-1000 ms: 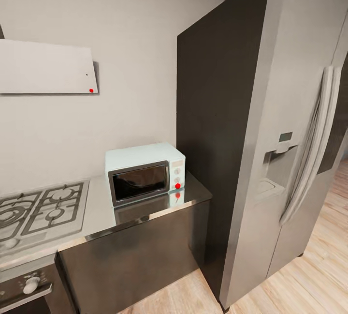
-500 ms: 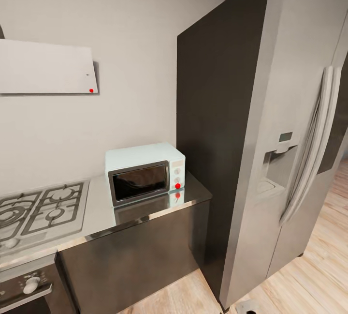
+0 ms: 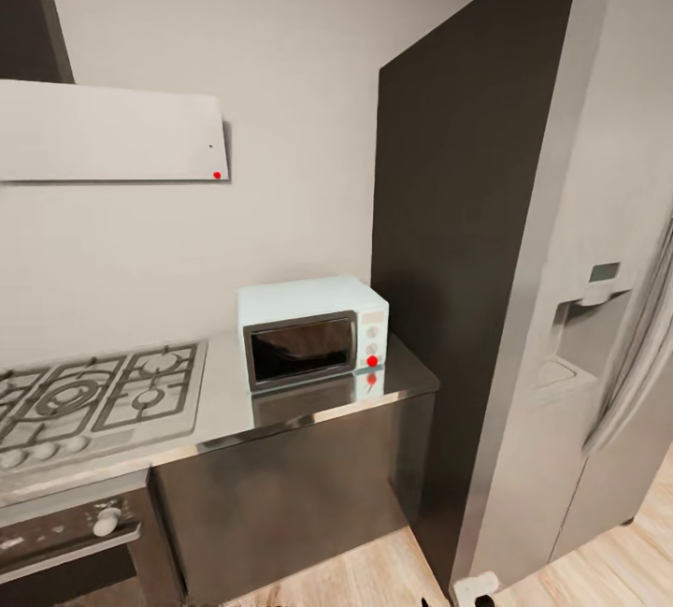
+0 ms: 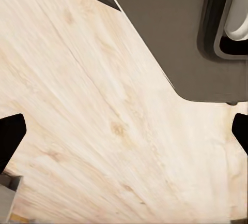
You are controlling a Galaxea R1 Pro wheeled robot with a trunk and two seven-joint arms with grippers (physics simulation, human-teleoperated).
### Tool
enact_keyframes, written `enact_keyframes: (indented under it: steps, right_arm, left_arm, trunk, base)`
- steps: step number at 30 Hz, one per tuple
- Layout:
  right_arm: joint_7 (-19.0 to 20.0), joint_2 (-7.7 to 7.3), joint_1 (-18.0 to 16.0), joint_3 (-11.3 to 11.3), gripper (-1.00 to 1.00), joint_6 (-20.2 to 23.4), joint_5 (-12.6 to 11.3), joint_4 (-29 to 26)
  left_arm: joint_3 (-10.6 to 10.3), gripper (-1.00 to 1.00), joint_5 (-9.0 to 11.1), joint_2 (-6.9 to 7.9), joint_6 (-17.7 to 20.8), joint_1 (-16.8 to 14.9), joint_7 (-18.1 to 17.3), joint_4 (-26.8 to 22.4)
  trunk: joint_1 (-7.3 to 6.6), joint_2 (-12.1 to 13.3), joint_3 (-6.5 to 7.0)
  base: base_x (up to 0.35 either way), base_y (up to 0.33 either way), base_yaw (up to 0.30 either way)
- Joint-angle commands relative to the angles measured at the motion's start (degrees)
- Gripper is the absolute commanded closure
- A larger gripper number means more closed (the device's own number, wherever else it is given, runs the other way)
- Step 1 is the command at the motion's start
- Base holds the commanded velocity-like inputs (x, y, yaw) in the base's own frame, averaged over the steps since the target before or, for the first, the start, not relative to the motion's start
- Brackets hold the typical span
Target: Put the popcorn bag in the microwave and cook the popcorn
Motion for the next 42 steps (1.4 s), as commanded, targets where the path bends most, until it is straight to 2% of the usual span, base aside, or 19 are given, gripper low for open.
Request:
enact_keyframes:
  steps: [1, 6, 13, 20, 21, 23, 25, 26, 28, 29, 30, 32, 34, 35, 36, 38, 39, 41, 42]
  right_arm:
    - [0.4, 0.05, 0.0, -0.5, -1.0, -0.1, 0.2, -0.1]
    - [0.4, 0.05, 0.0, -0.4, -1.0, -0.3, 0.2, -0.1]
    - [0.3, 0.05, 0.0, -0.6, -1.0, -0.4, 0.2, -0.3]
    - [0.3, 0.05, -0.1, -0.6, -1.0, -0.7, -0.2, -8.8]
    - [0.4, 0.05, -0.1, -0.6, -1.0, -2.1, -0.2, -9.5]
    - [0.3, 0.05, -0.1, -0.5, -1.0, -8.5, -0.3, -10.5]
    - [0.3, 0.05, -0.6, 0.1, -1.0, -10.3, -0.4, -15.1]
    - [0.3, 0.05, -1.1, 0.3, -1.0, -9.9, -0.7, -16.6]
    - [0.3, 0.05, -3.5, 0.8, -1.0, -4.8, -3.5, -20.1]
    - [0.4, 0.05, -5.2, 1.9, -1.0, -0.4, -5.9, -21.1]
    - [0.4, 0.05, -6.1, 3.1, -1.0, 2.2, -7.6, -21.6]
    - [0.4, 0.05, -7.4, 7.8, -1.0, 7.0, -11.9, -23.2]
    - [0.4, 0.05, -8.0, 14.7, -1.0, 10.3, -17.0, -25.5]
    - [0.4, 0.05, -8.1, 16.7, -1.0, 11.5, -18.8, -26.4]
    - [0.4, 0.05, -8.3, 20.1, -1.0, 14.7, -22.4, -28.9]
    - [0.4, 0.05, -8.4, 24.5, -1.0, 17.9, -27.0, -31.9]
    - [0.4, 0.05, -8.4, 25.4, -1.0, 18.5, -29.4, -32.5]
    - [0.5, 0.05, -8.4, 26.2, -1.0, 19.1, -32.5, -33.1]
    - [0.5, 0.05, -8.4, 26.5, -1.0, 19.2, -33.1, -33.4]
  left_arm:
    - [-0.4, -1.0, 0.0, 0.01, 0.3, 0.0, -0.1, -0.1]
    - [-0.4, -1.0, 0.0, -0.04, 0.3, 0.0, -0.2, -0.1]
    - [-0.3, -1.0, 0.0, -0.96, 0.2, 0.0, -0.2, -0.3]
    - [-0.3, -1.0, 0.0, -1.05, 0.2, 0.0, -0.2, -0.3]
    - [-0.3, -1.0, 0.0, -1.05, 0.2, 0.0, -0.2, -0.3]
    - [-0.3, -1.0, 0.0, -1.06, 0.2, 0.0, -0.2, -0.3]
    - [-0.3, -1.0, 0.0, -1.2, 0.2, 0.0, -0.2, -0.3]
    - [-0.3, -1.0, 0.0, -1.24, 0.2, 0.0, -0.2, -0.3]
    - [-0.2, -1.0, 0.0, -1.4, 0.2, 0.0, -0.2, -0.3]
    - [-0.2, -1.0, 0.0, -1.44, 0.2, 0.0, -0.2, -0.3]
    - [-0.2, -1.0, 0.0, -1.49, 0.2, 0.0, -0.2, -0.3]
    - [-0.2, -1.0, 0.0, -1.9, 0.2, 0.0, -0.2, -0.3]
    - [-0.2, -1.0, 0.0, -2.18, 0.2, 0.0, -0.2, -0.3]
    - [-0.1, -1.0, 0.0, -2.21, 0.2, 0.0, -0.2, -0.3]
    - [0.0, -1.0, 0.0, -2.25, 0.2, 0.0, -0.2, -0.3]
    - [0.1, -1.0, 0.0, -2.27, 0.2, 0.0, -0.2, -0.3]
    - [0.2, -1.0, 0.0, -2.27, 0.1, 0.0, -0.2, -0.3]
    - [0.2, -1.0, 0.0, -2.28, 0.1, 0.0, -0.2, -0.3]
    - [0.2, -1.0, 0.0, -2.28, -0.1, 0.0, -0.2, -0.3]
  trunk:
    - [0.02, 0.0, 0.0]
    - [0.02, 0.0, 0.0]
    - [0.02, 0.0, -0.01]
    - [0.02, 0.0, -0.1]
    - [0.02, 0.0, -0.11]
    - [0.02, 0.0, -0.11]
    - [0.02, 0.0, -0.11]
    - [0.02, 0.0, -0.11]
    - [0.02, 0.0, -0.11]
    - [0.02, 0.0, -0.11]
    - [0.02, 0.0, -0.11]
    - [0.02, 0.0, -0.11]
    - [0.02, 0.0, -0.11]
    - [0.02, 0.0, -0.11]
    - [0.02, 0.0, -0.11]
    - [0.02, 0.0, -0.11]
    - [0.02, 0.0, -0.11]
    - [0.02, 0.0, -0.11]
    - [0.02, 0.0, -0.11]
  base:
    - [0.0, 0.0, 0.293]
    - [0.0, 0.0, 0.293]
    - [0.0, 0.0, 0.293]
    - [0.0, 0.0, 0.242]
    - [0.0, 0.0, 0.043]
    - [0.0, 0.0, 0.013]
    - [0.0, 0.0, 0.004]
    - [0.0, 0.0, 0.001]
    - [0.0, 0.0, 0.0]
    - [0.0, 0.0, 0.0]
    - [0.0, 0.0, 0.0]
    - [0.0, 0.0, 0.0]
    - [0.003, 0.0, 0.0]
    - [0.043, -0.028, 0.0]
    - [0.122, -0.11, 0.0]
    - [0.214, -0.141, 0.0]
    - [0.274, -0.081, 0.0]
    - [0.304, -0.036, 0.0]
    - [0.328, -0.011, 0.0]
